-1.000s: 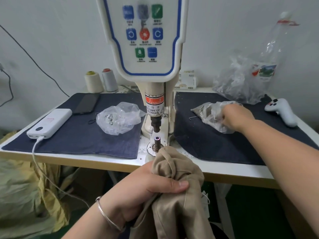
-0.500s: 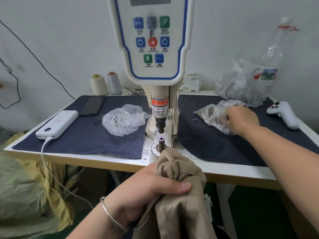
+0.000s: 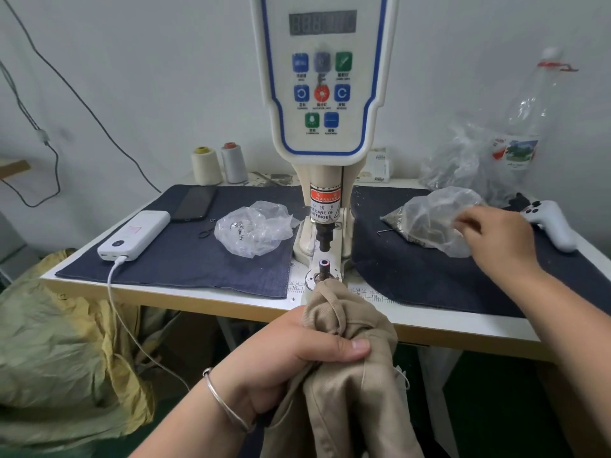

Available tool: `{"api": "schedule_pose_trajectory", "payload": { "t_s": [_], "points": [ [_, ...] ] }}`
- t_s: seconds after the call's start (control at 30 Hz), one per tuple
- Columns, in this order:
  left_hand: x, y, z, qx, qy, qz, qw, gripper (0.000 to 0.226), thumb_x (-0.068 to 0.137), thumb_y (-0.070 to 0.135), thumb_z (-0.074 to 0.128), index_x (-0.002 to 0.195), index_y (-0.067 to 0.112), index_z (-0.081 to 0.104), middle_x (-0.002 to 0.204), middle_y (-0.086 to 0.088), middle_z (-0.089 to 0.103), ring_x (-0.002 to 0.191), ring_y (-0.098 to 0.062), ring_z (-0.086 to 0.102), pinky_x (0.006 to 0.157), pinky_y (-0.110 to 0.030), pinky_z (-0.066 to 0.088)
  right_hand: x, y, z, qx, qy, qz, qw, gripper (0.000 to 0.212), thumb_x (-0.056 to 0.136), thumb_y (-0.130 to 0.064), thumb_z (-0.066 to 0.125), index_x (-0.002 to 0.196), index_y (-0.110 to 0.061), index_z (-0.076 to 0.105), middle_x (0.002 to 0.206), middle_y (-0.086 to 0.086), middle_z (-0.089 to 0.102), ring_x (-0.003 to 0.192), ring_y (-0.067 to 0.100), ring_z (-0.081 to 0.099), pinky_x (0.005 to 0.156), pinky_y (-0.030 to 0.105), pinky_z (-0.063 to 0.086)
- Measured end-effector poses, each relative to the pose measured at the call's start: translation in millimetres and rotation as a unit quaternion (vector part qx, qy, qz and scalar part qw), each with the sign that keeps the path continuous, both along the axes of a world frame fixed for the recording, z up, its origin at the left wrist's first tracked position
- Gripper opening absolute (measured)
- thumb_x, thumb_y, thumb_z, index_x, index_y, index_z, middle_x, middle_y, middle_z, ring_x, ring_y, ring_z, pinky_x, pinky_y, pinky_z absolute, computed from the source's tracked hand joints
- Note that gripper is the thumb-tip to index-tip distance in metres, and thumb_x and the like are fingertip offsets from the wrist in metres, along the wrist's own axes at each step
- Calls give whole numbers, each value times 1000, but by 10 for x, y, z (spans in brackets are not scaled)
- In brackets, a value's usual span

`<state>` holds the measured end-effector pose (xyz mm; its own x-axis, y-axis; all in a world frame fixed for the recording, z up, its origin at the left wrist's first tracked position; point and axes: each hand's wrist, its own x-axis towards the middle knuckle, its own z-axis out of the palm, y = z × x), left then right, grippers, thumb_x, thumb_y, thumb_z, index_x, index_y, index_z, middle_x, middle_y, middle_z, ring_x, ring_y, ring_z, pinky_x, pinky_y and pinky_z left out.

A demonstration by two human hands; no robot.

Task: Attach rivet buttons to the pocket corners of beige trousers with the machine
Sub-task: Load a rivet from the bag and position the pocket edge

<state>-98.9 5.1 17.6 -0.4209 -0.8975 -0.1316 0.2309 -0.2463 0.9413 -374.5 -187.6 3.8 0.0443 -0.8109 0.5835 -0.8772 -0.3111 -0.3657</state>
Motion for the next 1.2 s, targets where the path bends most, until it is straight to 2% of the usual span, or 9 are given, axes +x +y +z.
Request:
{"api": "schedule_pose_trajectory", "payload": {
  "t_s": [0.17, 0.23, 0.3, 0.37, 0.47, 0.63, 0.93, 1.1, 1.2],
  "points": [
    [91, 34, 7, -1, 15, 22, 1000, 32, 76, -3, 68, 104, 11, 76, 107, -17, 72, 100, -25, 69, 91, -33, 56, 105, 346, 37, -127, -91, 20, 987, 12, 89, -10, 68, 94, -1, 74, 84, 15, 73, 76, 32, 68, 71, 36, 52],
    [134, 40, -2, 0, 25, 30, 999, 34, 76, -4, 68, 106, 9, 74, 107, -19, 72, 100, -26, 69, 91, -35, 56, 224, 447, 68, -87, -188, 41, 977, 9, 88, -14, 68, 92, -8, 75, 78, 9, 73, 73, 26, 70, 71, 38, 56],
    [181, 42, -9, 4, 32, 39, 999, 37, 75, -3, 69, 111, 3, 70, 112, -24, 70, 103, -30, 68, 95, -38, 56, 390, 545, 96, -18, -294, 90, 951, 7, 87, -12, 70, 84, -17, 73, 70, 2, 73, 67, 18, 71, 66, 30, 58],
    [229, 44, -9, 8, 37, 47, 998, 39, 75, -3, 69, 114, 1, 69, 115, -26, 69, 104, -33, 67, 96, -41, 54, 578, 649, 108, 63, -378, 159, 910, 14, 85, -6, 71, 79, -18, 72, 66, 3, 73, 63, 18, 72, 59, 22, 56],
    [294, 50, -5, 2, 35, 54, 998, 37, 75, -1, 69, 112, 5, 71, 115, -26, 69, 104, -33, 67, 95, -41, 55, 814, 781, 74, 170, -456, 225, 844, 12, 83, 0, 70, 80, -12, 73, 72, 10, 74, 64, 23, 72, 56, 21, 55],
    [372, 83, -54, 14, 24, 57, 998, 37, 75, 1, 72, 111, 8, 73, 114, -23, 70, 104, -32, 69, 91, -39, 57, 1049, 884, -18, 260, -516, 256, 775, 11, 80, 6, 69, 79, -4, 73, 73, 16, 73, 63, 22, 71, 57, 21, 55],
    [443, 80, -125, -1, 31, 54, 998, 34, 77, 3, 72, 110, 12, 73, 113, -19, 72, 105, -29, 69, 89, -35, 56, 1216, 917, -139, 297, -553, 268, 731, 10, 84, 3, 66, 86, -5, 71, 72, 11, 69, 61, 16, 64, 55, 21, 52],
    [455, 56, -160, 15, 32, 66, 997, 37, 72, 9, 77, 109, 12, 75, 114, -19, 72, 105, -29, 70, 86, -35, 57, 1224, 903, -177, 330, -646, 282, 628, 11, 69, -3, 70, 79, -6, 75, 72, 11, 70, 62, 14, 67, 55, 19, 53],
    [447, 45, -181, 20, 36, 67, 997, 37, 72, 7, 76, 109, 10, 75, 112, -21, 72, 103, -30, 71, 85, -36, 57, 1206, 899, -195, 343, -661, 285, 604, 13, 69, -3, 68, 75, -7, 79, 74, 11, 72, 64, 14, 68, 57, 19, 54]
  ]
}}
